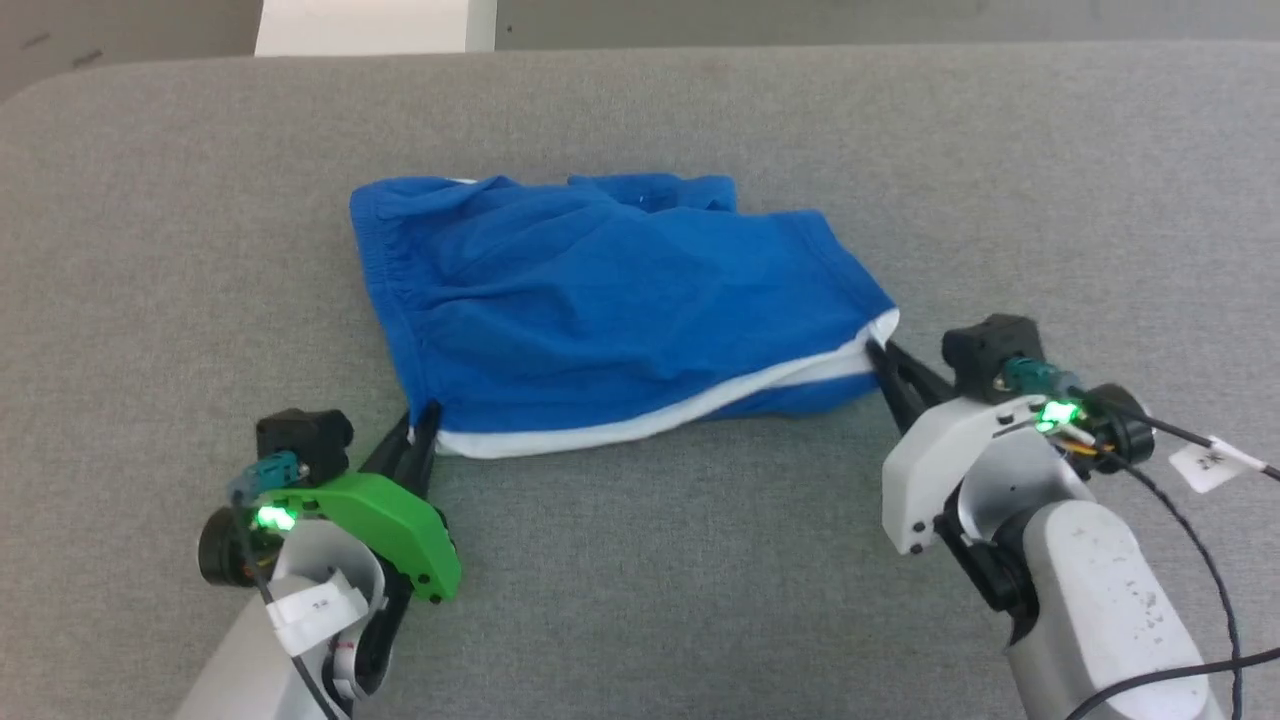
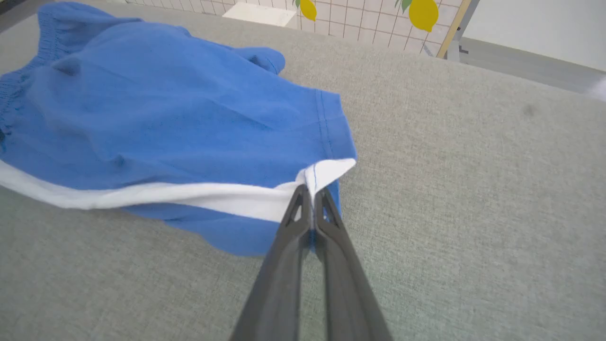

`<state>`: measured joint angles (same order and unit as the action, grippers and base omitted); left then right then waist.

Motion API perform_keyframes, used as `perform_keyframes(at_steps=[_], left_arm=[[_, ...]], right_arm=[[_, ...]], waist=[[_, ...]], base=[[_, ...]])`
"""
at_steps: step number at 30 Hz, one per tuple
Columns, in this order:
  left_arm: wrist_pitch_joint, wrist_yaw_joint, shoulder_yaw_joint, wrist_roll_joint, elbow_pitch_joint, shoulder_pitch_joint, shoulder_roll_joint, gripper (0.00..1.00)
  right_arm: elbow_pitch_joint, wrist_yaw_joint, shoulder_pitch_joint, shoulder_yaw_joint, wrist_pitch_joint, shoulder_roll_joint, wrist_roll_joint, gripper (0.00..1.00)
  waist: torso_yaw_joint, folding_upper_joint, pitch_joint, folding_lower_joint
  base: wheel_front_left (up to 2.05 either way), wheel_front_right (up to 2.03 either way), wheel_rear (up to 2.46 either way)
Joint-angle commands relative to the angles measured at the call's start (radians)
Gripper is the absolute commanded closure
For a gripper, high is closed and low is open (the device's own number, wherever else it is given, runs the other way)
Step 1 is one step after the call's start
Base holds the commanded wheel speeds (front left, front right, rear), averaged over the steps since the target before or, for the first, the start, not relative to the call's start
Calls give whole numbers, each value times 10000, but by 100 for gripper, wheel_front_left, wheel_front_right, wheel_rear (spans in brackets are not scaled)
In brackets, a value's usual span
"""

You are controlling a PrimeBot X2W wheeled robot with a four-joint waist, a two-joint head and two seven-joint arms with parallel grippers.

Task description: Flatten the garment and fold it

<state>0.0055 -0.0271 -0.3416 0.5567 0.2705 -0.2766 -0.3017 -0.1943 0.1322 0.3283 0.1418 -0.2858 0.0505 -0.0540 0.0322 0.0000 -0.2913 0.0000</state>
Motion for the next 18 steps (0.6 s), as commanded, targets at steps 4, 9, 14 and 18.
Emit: perform_keyframes(at_steps=[4,9,14,18], left_arm=[[94,360,211,478,-1015,-358,-263,100],[1237,852,488,1272,-1878,-1611,-643,100],[2553,729,858,1707,-1559,-3585,-1039,100],[3208,370,932,1345,-871,-5528,-1277,100]], right_arm=[[925,-15,186,-155,-255,5,93,100],[1703,-15,1405,222,-1041,747,66,100],[1289,-15,3630,1036,-1612,1910,-40,100],[400,-15,5673,1619,-1630,2414,-176,100]], waist=[[64,0,252,0],[104,0,15,0],[253,0,-707,0],[417,0,-1371,0]], base=[[0,0,0],[0,0,0],[0,0,0],[0,0,0]])
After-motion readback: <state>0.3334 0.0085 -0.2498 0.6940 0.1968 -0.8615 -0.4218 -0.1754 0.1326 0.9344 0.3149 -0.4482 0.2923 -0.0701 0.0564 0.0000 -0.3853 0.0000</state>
